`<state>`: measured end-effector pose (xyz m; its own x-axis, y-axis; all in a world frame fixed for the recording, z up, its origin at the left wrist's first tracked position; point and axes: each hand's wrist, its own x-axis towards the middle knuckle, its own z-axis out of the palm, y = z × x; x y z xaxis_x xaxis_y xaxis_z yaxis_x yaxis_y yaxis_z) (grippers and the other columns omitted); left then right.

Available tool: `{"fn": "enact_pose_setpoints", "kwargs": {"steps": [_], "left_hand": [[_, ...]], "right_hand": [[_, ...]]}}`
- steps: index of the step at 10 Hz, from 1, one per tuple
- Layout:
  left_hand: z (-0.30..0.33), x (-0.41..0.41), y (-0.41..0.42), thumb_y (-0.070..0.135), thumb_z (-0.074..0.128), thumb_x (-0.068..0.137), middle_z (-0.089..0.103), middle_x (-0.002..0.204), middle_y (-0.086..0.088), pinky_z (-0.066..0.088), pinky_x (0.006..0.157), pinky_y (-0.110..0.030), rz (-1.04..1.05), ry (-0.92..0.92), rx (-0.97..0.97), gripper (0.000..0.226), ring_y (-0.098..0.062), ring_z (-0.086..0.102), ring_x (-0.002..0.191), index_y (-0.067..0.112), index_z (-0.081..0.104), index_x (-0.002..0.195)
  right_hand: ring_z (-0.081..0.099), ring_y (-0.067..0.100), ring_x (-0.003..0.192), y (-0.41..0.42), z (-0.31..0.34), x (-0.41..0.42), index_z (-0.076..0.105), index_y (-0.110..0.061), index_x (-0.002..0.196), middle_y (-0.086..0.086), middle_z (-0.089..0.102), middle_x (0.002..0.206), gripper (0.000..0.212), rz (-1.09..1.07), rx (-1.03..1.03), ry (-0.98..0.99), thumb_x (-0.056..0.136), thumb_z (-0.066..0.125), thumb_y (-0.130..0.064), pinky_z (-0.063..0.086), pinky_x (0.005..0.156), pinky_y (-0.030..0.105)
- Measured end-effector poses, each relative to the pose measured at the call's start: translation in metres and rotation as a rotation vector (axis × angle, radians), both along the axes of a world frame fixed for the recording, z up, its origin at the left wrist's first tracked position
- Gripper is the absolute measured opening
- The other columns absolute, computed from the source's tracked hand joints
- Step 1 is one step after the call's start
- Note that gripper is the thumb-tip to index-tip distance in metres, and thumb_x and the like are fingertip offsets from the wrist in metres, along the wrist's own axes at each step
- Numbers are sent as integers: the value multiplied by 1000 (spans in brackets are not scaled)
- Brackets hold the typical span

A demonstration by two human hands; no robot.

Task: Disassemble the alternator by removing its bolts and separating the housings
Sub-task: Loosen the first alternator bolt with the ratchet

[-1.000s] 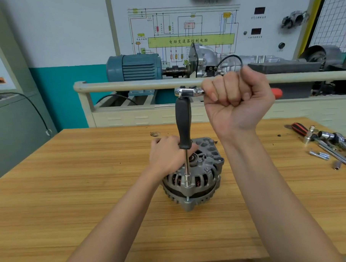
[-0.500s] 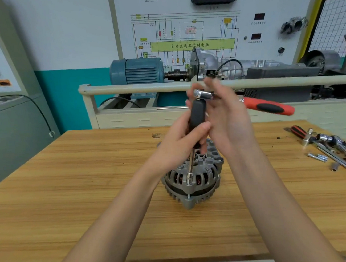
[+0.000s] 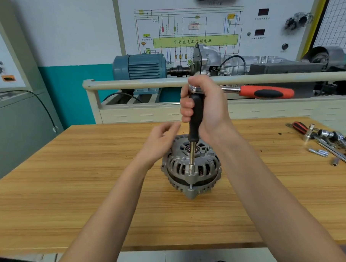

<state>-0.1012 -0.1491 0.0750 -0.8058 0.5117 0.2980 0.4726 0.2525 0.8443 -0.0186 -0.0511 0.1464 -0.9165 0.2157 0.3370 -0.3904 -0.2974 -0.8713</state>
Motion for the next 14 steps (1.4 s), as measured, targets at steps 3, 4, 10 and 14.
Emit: {"fn": "enact_pose_setpoints", "kwargs": {"steps": [3, 4, 10, 14], "left_hand": [[-30, -11, 39, 44, 37, 91, 54, 130, -10, 39, 98, -48, 281, 186, -437, 45, -30, 31, 133, 12, 56, 116], [-32, -13, 39, 56, 39, 86, 54, 130, -6, 39, 97, -46, 271, 162, -419, 55, -27, 30, 134, 15, 59, 117], [-24, -13, 39, 66, 31, 73, 61, 90, -3, 41, 95, -41, 197, 189, -387, 64, -28, 47, 111, 11, 58, 91], [-22, -13, 40, 44, 52, 89, 64, 106, -11, 48, 89, -38, 216, 90, -314, 29, -27, 54, 107, 17, 60, 91]], "right_hand": [[29, 9, 37, 1, -6, -9, 47, -17, 52, -6, 35, 43, 45, -2, 12, 58, 96, 44, -29, 26, 38, 18], [26, 8, 34, 8, -5, -8, 42, -15, 55, -7, 32, 42, 44, 89, -20, 51, 96, 39, -31, 24, 36, 17], [22, 4, 30, 15, -1, -25, 45, -14, 47, -8, 28, 37, 41, 530, -47, 59, 83, 38, -33, 21, 33, 9], [15, 6, 31, 18, -1, -32, 50, -13, 47, -9, 30, 35, 47, 822, -59, 71, 85, 30, -34, 21, 35, 6]]}}
